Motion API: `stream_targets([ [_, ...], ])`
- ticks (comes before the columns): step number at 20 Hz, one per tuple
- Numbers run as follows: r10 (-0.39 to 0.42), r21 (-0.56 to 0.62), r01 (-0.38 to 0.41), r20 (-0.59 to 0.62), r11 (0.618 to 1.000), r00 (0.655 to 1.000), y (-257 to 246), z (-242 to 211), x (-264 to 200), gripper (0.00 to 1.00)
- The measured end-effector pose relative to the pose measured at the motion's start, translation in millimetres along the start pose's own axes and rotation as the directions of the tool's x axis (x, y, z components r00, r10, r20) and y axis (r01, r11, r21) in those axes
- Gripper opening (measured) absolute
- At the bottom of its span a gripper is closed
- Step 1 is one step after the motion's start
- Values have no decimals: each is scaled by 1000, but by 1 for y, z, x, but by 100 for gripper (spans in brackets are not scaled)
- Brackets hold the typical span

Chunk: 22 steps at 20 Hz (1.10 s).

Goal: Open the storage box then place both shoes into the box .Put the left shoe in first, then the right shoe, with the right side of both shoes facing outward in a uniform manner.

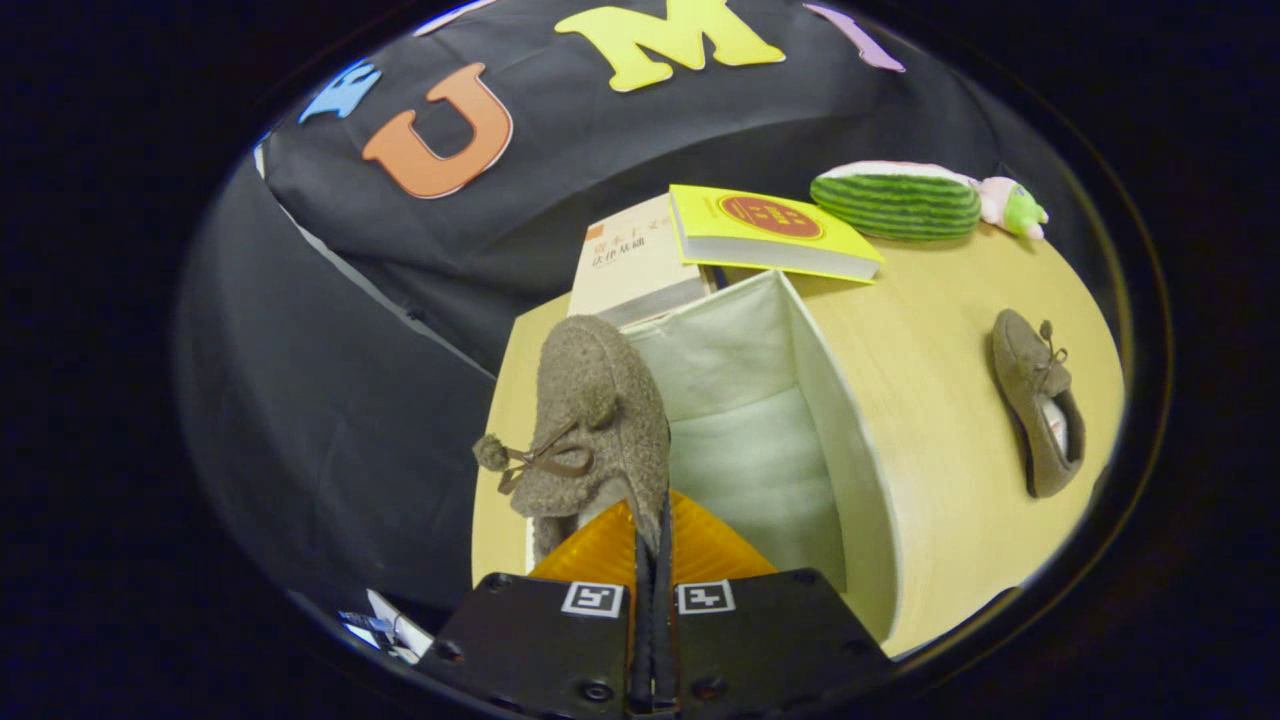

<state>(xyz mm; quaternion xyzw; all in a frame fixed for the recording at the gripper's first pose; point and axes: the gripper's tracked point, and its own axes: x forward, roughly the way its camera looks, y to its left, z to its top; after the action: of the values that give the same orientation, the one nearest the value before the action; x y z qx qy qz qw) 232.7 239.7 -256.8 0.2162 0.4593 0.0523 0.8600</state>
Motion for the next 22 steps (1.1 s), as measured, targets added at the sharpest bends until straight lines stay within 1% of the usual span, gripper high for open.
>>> stream_targets([
  [4,6,41,-6,11,999,1000,-6,1,5,9],
  [6,22,58,-23,20,998,1000,-7,4,7,14],
  [7,49,59,-50,16,997,999,-4,4,12,19],
  [8,78,62,-79,17,995,997,1,6,11,21],
  [9,100,56,-101,15,993,995,5,7,7,24],
  [10,98,33,-99,18,995,995,4,9,3,30],
  [12,55,-42,-53,53,998,997,-6,22,-8,62],
  [14,26,-123,-13,109,992,994,-13,39,-23,74],
  [15,11,-164,11,131,986,991,-18,47,-31,83],
  [16,-9,-198,39,148,979,989,-26,53,-38,88],
  [17,-18,-221,53,160,974,987,-31,58,-44,97],
  [19,-54,-231,95,175,968,983,-50,66,-56,98],
  [20,-86,-232,128,185,964,979,-62,71,-60,98],
  [22,-136,-258,182,186,949,973,-88,77,-68,98],
])
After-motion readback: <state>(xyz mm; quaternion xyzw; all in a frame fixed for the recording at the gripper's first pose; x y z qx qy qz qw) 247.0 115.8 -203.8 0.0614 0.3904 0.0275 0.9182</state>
